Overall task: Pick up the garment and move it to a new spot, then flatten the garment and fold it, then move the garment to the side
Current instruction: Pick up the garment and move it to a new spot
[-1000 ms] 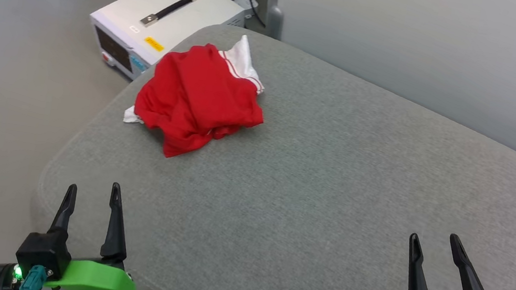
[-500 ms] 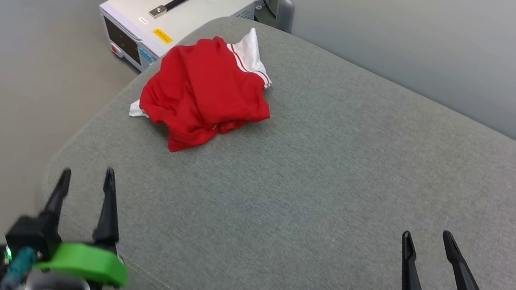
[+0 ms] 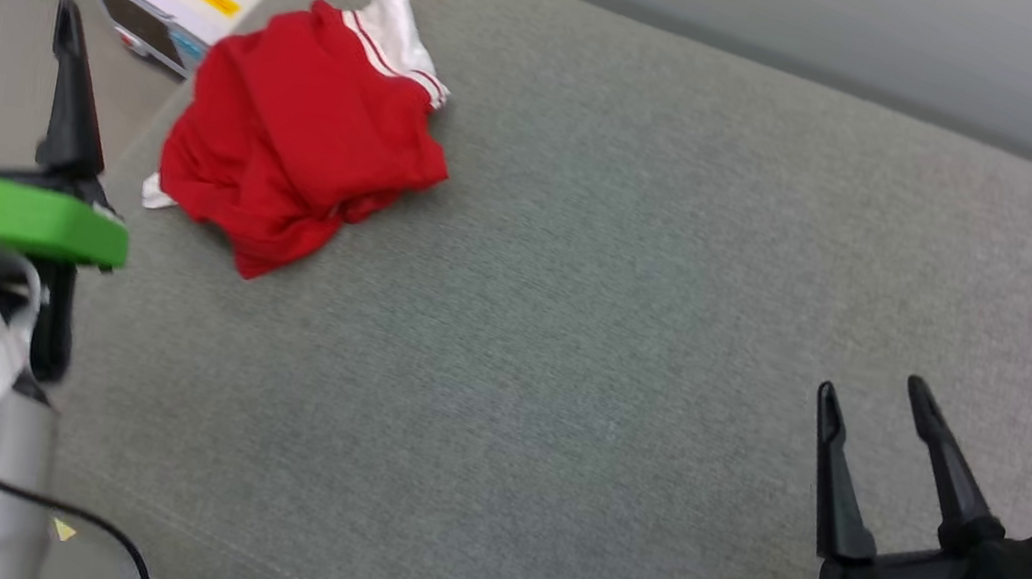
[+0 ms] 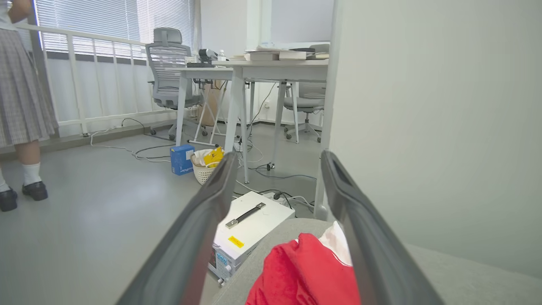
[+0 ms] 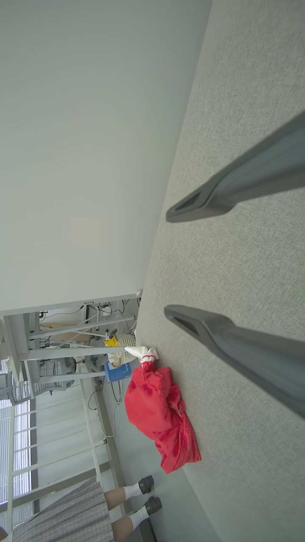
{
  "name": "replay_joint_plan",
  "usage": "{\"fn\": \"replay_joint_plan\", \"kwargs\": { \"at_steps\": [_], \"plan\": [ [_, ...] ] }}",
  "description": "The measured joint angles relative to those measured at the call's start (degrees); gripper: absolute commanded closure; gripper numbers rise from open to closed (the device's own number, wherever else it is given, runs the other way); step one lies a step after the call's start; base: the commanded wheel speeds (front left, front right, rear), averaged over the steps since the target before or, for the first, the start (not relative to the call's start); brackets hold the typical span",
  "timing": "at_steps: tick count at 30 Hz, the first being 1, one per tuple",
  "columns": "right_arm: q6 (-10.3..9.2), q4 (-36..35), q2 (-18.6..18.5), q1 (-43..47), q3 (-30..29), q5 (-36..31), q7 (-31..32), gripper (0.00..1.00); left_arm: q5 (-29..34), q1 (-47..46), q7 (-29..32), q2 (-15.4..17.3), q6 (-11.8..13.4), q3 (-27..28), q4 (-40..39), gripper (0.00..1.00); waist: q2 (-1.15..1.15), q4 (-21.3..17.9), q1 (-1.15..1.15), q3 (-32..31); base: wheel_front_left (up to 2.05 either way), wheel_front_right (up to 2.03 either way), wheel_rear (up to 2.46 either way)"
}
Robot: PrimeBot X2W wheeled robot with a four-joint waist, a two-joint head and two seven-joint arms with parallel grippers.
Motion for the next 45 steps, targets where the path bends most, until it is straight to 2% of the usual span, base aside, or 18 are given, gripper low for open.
{"fn": "replay_joint_plan", "kwargs": {
  "at_steps": [4, 10, 12, 15, 18, 21, 25, 28, 31, 36, 43, 44, 45],
  "plan": [
    [0.00, -1.2, -0.6, -1.9, -0.1, -0.5, 0.0, 0.00, -1.9, -7.2, 0.0, 7.0, -0.1, -4.9, 3.4, 0.00, 0.00, -1.9, 0.00, 3.0, 0.00, 0.00, 0.00],
    [0.00, -3.1, -1.9, -4.4, -0.2, -0.9, 0.0, 0.00, -8.1, -16.9, 0.1, 14.4, -0.3, -12.2, 10.6, 0.00, 0.00, -4.3, 0.01, 7.8, 0.00, 0.00, 0.00],
    [0.00, -3.7, -2.4, -5.3, -0.3, -1.0, 0.0, 0.00, -11.4, -20.0, 2.0, 16.5, -0.3, -15.1, 13.2, 0.00, 0.00, -5.0, 0.00, 9.4, 0.00, 0.00, 0.00],
    [0.00, -4.5, -2.9, -6.5, -0.5, -1.3, 0.0, 0.00, -17.9, -24.8, 9.9, 19.6, -0.3, -20.7, 16.6, 0.00, 0.00, -6.1, 0.01, 11.9, 0.00, 0.00, 0.00],
    [0.00, -5.1, -3.2, -7.1, -0.5, -1.3, 0.0, 0.00, -25.2, -28.0, 21.4, 21.6, -0.3, -25.9, 18.9, 0.00, 0.00, -7.1, 0.01, 14.0, 0.00, 0.00, 0.00],
    [0.00, -5.6, -3.4, -7.8, -0.5, -1.4, 0.0, 0.00, -29.2, -30.4, 29.5, 23.7, -0.3, -29.7, 20.2, 0.00, 0.00, -8.1, 0.00, 15.6, 0.00, 0.00, 0.00],
    [0.00, -5.9, -3.6, -7.9, -0.7, -1.5, 0.0, 0.00, -33.7, -31.8, 42.6, 24.8, -0.3, -34.9, 21.2, 0.00, 0.00, -9.3, 0.00, 17.5, 0.00, 0.00, 0.00],
    [0.00, -6.1, -3.6, -7.9, -1.1, -1.5, 0.0, 0.00, -34.2, -32.1, 49.4, 25.8, -0.3, -38.5, 21.4, 0.00, 0.00, -9.8, 0.00, 18.6, 0.00, 0.00, 0.00],
    [0.00, -6.2, -3.6, -8.0, -1.2, -1.4, 0.0, 0.00, -35.4, -32.1, 53.9, 26.6, -0.3, -39.5, 22.7, 0.00, 0.00, -10.2, 0.00, 19.7, 0.00, 0.00, 0.00],
    [0.00, -6.1, -3.5, -9.0, -1.8, -1.2, 0.0, 0.00, -35.9, -31.6, 57.2, 25.8, -0.3, -41.6, 25.5, 0.00, 0.00, -10.9, 0.00, 21.4, 0.00, 0.00, 0.00],
    [0.00, -5.6, -3.2, -9.3, -1.8, -0.8, 0.0, 0.00, -35.9, -31.9, 57.7, 25.1, -0.2, -44.6, 28.1, 0.00, 0.00, -11.9, -0.01, 22.1, 0.00, 0.00, 0.00],
    [0.00, -5.5, -3.2, -9.4, -1.8, -0.8, 0.0, 0.00, -35.9, -32.2, 57.5, 25.2, -0.2, -45.4, 28.3, 0.60, 0.00, -12.0, -0.01, 21.9, 0.00, 0.00, 0.00],
    [0.00, -5.4, -3.1, -9.5, -1.9, -0.7, 0.0, 0.00, -35.9, -32.3, 57.1, 25.1, -0.2, -46.1, 28.5, 0.89, 0.00, -12.0, -0.01, 21.7, 0.00, 0.00, 0.00]
  ]
}}
